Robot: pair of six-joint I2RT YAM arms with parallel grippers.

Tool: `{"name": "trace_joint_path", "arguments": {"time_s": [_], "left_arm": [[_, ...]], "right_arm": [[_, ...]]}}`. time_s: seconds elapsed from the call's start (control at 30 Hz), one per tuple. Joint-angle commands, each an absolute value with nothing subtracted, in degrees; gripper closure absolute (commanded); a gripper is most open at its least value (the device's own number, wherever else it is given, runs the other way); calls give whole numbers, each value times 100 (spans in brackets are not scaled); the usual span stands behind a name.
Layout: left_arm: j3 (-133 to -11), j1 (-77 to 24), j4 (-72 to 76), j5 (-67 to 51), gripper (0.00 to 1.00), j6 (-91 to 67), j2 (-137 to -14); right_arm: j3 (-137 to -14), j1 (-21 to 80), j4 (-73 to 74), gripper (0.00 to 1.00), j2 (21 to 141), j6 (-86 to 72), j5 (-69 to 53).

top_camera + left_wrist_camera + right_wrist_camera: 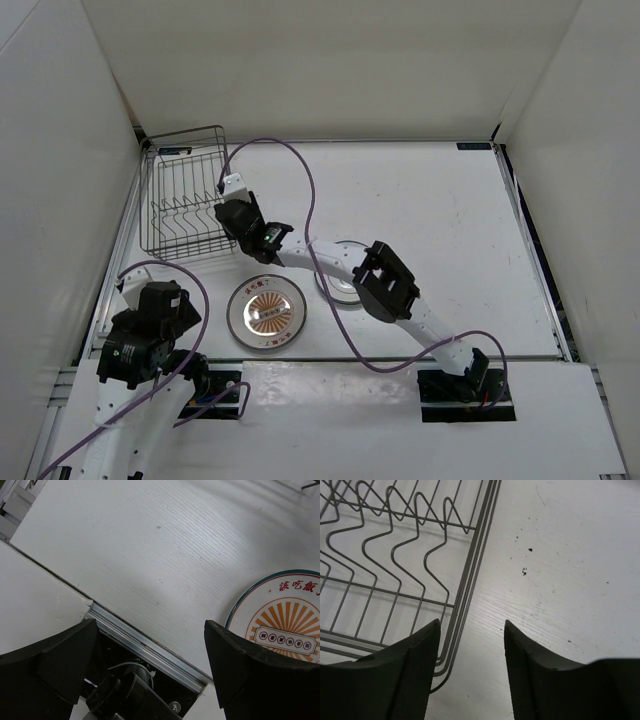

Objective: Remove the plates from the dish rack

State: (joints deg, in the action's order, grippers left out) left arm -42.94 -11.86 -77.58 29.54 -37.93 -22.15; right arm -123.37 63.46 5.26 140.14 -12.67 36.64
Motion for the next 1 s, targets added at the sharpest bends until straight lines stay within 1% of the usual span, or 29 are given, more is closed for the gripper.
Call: {"name": "trace_joint_path", "arguments": {"time_s": [0.0, 0.03, 0.13, 0.17, 0.2, 0.27, 0.3, 0.37, 0.4, 0.43, 0.47, 0.5, 0.57, 0.6, 0.7, 0.73, 0.77, 0.8, 0.83, 0.9, 0.93, 0.97], "left_arm": [[-4271, -1195, -7893, 2979, 0, -3762, -2153], [-4263, -1204, -7875, 2988, 0, -3753, -2145], [-4254, -1204, -7840, 2962, 0, -3709, -2223], [-4245, -1213, -7831, 2927, 0, -3683, -2258], [-4236, -1213, -7805, 2927, 0, -3674, -2285], [-4228, -1213, -7805, 2918, 0, -3665, -2163], [-4201, -1213, -7752, 2883, 0, -3648, -2093], [-4184, -1213, -7795, 2926, 0, -3700, -1803], [-4184, -1204, -7796, 2953, 0, -3718, -1802], [-4184, -1213, -7796, 2910, 0, -3622, -1810], [-4175, -1213, -7700, 2857, 0, -3560, -1819], [-4157, -1204, -7577, 2648, 0, -3429, -1863], [-4087, -1239, -7402, 2514, 0, -3262, -1907], [-4061, -1265, -7357, 2383, 0, -3191, -1907], [-3982, -1353, -7164, 2129, 0, -2954, -1907], [-3955, -1354, -7076, 2066, 0, -2918, -1907], [-3955, -1362, -7014, 1909, 0, -2709, -1951], [-3903, -1371, -6814, 1664, 0, -2637, -1977], [-3902, -1362, -6785, 1409, 0, -2567, -2004], [-3946, -1362, -6593, 1074, 0, -2199, -2100], [-4042, -1371, -6557, 367, 0, -2102, -2135], [-4139, -1371, -6513, 125, 0, -1866, -2205]], "right_arm": [[-12191, 6293, 973, 42, 13264, -1600, 4025], [-12121, 6302, 1010, 38, 13028, -1504, 4173], [-11716, 6258, 1124, 21, 12360, -1047, 4175], [-11890, 6267, 1430, 14, 12166, -863, 4271], [-11987, 6249, 1876, 10, 11955, -722, 4393], [-12111, 6266, 2468, 10, 11708, -642, 4465], [-11815, 6258, 2626, 10, 11176, -676, 4508], [-11410, 6232, 3154, 10, 10751, -895, 4483], [-11217, 6231, 3286, 10, 10305, -1010, 4404], [-10580, 6197, 3818, 10, 9909, -1280, 4351], [-10399, 6188, 4023, 10, 9540, -1588, 4290], [-9902, 6170, 4391, 10, 9223, -1878, 4080], [-9469, 6170, 4929, 10, 8790, -2135, 3668], [-9222, 6187, 5488, 10, 8554, -2458, 3595], [-8711, 6205, 6177, 10, 7973, -2750, 3331], [-8353, 6205, 6448, 10, 7484, -3099, 3279], [-8202, 6205, 6582, 10, 7288, -3172, 3096], [-8044, 6214, 6653, 10, 6877, -3295, 3042], [-7616, 6196, 6671, 10, 6438, -3383, 2893], [-7358, 6196, 6723, 10, 5796, -3488, 2778], [-7061, 6196, 6828, 10, 5601, -3559, 2760], [-6988, 6196, 6934, 10, 5042, -3638, 2742]]}}
